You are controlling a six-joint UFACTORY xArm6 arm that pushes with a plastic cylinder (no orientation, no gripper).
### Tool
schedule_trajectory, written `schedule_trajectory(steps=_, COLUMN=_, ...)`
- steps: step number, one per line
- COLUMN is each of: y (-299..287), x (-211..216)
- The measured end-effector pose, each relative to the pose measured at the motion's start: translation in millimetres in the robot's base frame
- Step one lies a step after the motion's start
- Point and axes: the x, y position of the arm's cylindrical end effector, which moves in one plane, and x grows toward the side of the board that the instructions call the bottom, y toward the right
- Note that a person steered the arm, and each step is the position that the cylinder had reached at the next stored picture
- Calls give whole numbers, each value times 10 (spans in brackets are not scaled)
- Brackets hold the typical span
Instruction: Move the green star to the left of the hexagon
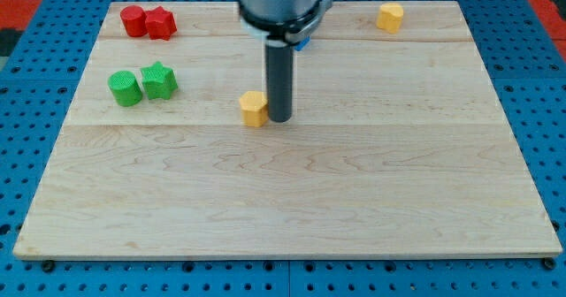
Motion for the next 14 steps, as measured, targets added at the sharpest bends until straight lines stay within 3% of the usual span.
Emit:
schedule_trajectory(steps=1, y=230, x=-752)
schedule_trajectory(steps=2, y=-726, x=-1170)
schedule_trajectory(steps=3, y=-1737, x=-1130)
schedule_trajectory(steps=4, y=-1898, x=-929)
schedule_trajectory(steps=7, y=-1250, x=-241)
schedule_trajectory(steps=9, y=-2020, x=255)
schedule_trajectory(steps=12, y=-1026, x=251)
schedule_trajectory(steps=13, y=-1154, x=254)
schedule_trajectory(steps=14, y=-2243, x=318)
